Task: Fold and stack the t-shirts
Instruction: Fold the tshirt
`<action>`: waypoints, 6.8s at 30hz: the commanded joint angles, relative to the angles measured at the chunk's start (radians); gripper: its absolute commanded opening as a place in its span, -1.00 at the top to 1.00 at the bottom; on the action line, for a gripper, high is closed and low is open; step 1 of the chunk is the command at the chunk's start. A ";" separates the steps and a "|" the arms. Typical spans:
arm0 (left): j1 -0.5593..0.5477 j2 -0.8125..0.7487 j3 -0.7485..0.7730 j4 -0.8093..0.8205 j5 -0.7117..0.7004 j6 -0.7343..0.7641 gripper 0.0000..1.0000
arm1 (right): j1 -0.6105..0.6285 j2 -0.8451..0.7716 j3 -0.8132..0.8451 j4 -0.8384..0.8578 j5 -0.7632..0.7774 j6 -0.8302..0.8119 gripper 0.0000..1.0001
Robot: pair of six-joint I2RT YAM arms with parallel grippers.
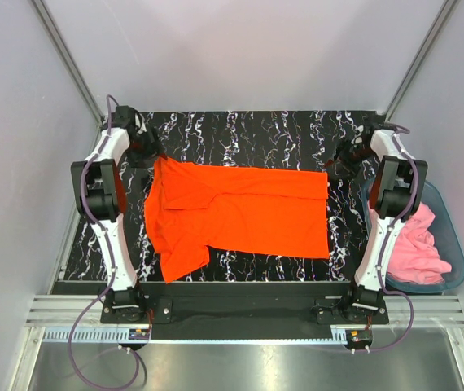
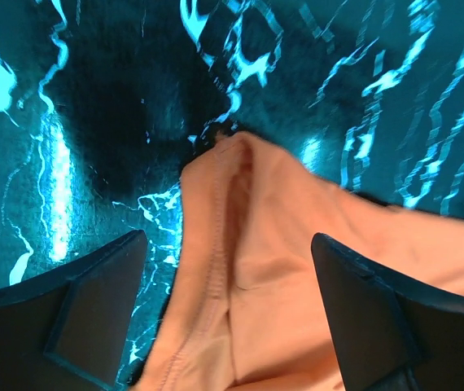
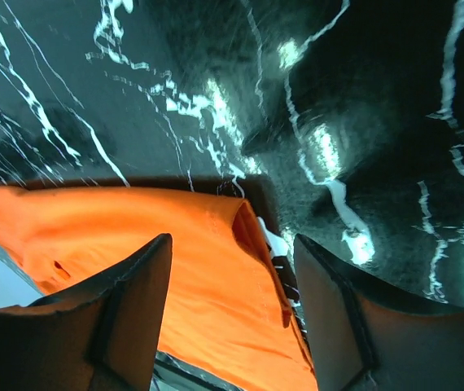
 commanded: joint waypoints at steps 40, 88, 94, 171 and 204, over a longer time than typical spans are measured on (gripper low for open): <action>-0.013 -0.249 -0.107 0.163 -0.300 -0.223 -0.53 | 0.122 0.232 0.730 -0.318 0.423 0.098 -0.25; -0.385 -1.305 -1.267 0.044 -0.109 -0.540 1.00 | 0.227 -0.804 -0.953 0.214 0.341 0.444 -0.01; -0.388 -1.342 -1.232 0.002 -0.075 -0.533 1.00 | 0.200 -0.798 -0.988 0.243 0.356 0.474 -0.01; -0.184 -0.077 0.126 0.010 -0.119 -0.108 0.75 | 0.102 0.117 0.382 -0.226 0.379 0.083 0.17; 0.014 -0.174 -0.359 0.011 0.045 -0.042 0.40 | 0.200 -0.203 -0.191 -0.008 0.031 0.070 -0.07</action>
